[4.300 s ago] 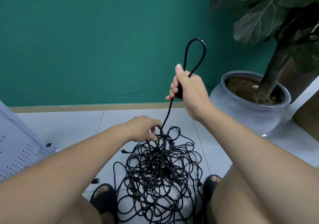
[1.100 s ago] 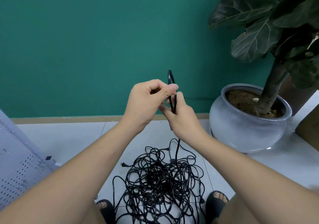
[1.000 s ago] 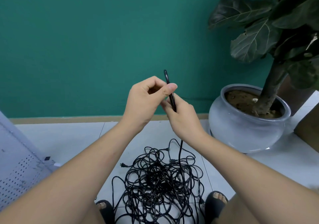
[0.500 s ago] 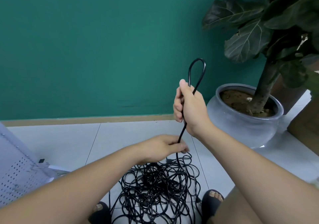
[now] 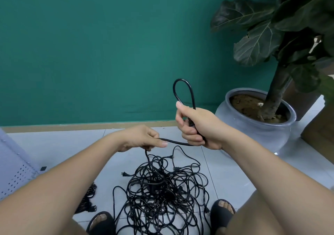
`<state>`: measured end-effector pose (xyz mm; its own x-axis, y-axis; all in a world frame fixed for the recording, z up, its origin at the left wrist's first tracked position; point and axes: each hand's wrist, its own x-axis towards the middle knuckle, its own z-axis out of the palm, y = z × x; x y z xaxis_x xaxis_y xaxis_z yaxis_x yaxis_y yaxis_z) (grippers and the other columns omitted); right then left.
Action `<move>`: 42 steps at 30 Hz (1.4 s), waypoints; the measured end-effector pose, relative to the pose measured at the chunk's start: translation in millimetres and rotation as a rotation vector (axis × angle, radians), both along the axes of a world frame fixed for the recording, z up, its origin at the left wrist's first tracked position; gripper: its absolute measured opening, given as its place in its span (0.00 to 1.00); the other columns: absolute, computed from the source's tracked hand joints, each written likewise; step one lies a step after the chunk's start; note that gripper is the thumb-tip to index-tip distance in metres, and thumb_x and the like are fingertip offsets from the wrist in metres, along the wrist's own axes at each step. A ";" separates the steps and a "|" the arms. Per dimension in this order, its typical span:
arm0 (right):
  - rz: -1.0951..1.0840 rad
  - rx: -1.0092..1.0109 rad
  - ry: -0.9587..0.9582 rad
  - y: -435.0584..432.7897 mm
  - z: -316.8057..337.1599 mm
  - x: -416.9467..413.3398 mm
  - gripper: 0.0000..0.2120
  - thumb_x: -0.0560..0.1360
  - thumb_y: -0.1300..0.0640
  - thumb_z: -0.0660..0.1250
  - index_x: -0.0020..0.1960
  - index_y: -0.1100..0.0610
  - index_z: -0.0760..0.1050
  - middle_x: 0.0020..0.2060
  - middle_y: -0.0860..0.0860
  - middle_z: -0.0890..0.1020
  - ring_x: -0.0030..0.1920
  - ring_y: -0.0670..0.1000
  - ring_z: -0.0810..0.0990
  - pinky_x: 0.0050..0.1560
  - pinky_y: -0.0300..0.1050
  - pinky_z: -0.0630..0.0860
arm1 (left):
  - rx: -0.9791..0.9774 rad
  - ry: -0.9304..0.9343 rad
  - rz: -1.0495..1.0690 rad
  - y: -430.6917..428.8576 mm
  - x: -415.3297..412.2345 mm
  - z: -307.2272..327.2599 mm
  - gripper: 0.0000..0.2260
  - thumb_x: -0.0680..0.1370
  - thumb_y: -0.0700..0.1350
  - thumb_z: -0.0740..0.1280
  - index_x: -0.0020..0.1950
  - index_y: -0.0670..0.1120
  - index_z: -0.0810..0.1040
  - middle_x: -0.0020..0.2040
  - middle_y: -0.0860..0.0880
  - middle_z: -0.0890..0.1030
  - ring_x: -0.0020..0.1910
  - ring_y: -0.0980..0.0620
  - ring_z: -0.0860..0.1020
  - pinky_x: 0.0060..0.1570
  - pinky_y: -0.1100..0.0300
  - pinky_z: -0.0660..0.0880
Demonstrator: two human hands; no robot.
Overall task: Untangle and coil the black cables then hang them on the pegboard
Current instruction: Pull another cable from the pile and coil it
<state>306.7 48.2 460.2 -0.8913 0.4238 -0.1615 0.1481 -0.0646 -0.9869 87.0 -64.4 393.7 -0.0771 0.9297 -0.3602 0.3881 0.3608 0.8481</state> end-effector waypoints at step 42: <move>-0.151 0.447 0.054 -27.8 -25.9 -37.2 0.18 0.77 0.40 0.77 0.55 0.51 0.76 0.29 0.41 0.70 0.27 0.46 0.65 0.31 0.43 0.65 | 0.433 -0.433 0.582 -3.7 34.0 77.9 0.18 0.82 0.57 0.71 0.41 0.46 0.76 0.29 0.52 0.69 0.29 0.54 0.75 0.35 0.61 0.74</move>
